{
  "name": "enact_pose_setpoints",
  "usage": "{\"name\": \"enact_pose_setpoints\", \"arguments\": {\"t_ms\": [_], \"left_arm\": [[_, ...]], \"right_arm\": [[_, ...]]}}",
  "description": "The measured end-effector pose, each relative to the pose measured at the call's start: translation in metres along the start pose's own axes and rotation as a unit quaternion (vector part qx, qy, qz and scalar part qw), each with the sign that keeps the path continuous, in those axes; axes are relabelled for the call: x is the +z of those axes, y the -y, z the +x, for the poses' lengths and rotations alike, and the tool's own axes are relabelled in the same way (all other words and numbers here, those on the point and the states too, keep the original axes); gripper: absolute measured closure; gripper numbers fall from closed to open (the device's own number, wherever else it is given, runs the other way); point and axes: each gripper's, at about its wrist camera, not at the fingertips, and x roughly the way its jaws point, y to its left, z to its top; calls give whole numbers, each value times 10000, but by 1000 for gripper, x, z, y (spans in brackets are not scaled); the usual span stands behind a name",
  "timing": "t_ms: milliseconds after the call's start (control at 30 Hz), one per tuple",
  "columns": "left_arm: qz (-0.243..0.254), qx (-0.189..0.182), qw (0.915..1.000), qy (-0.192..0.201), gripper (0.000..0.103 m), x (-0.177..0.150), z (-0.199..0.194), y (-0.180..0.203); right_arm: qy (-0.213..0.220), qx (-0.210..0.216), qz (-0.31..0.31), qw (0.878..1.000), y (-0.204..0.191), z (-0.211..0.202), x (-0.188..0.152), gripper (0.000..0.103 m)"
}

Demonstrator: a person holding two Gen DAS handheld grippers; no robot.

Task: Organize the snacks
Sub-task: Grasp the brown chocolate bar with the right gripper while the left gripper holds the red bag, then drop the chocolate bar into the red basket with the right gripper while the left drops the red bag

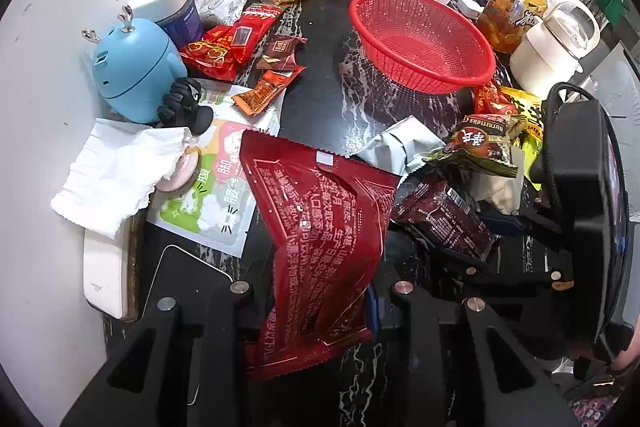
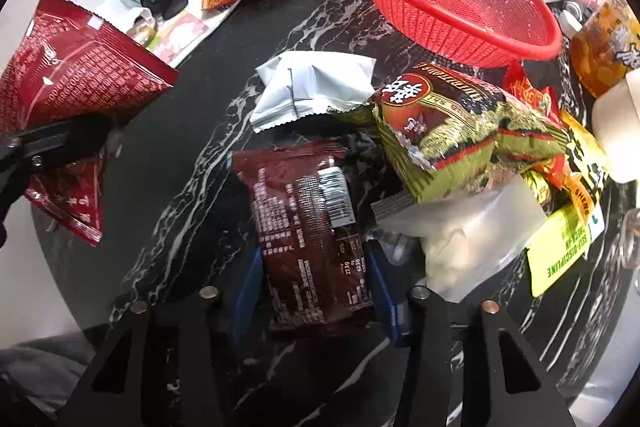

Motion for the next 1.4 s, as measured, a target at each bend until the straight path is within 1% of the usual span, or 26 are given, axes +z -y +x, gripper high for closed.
{"name": "enact_pose_setpoints", "arguments": {"t_ms": [233,433,567,600,733,900,1100,1400], "left_arm": [[20,-50,9999,125,71,-3,-14,11],[144,-164,9994,265,71,-6,-28,29],[284,-226,9984,435,71,-3,-38,44],[307,-260,9980,478,71,-2,-40,49],[373,-361,9968,607,71,4,-47,63],[423,-486,9952,734,71,12,-52,78],[492,-535,9930,928,71,29,-56,92],[495,-512,9907,1161,71,73,-50,98]], "right_arm": [[181,205,159,9995,8,-24,-16,58],[322,297,313,9985,13,-58,-35,58],[434,252,420,9979,18,-75,-44,58],[468,234,446,9976,24,-84,-52,58],[626,151,579,9962,34,-104,-59,58],[827,28,639,9945,47,-118,-57,58],[1020,-43,720,9922,67,-129,-43,58],[1322,-197,654,9889,97,-138,-4,58]]}}
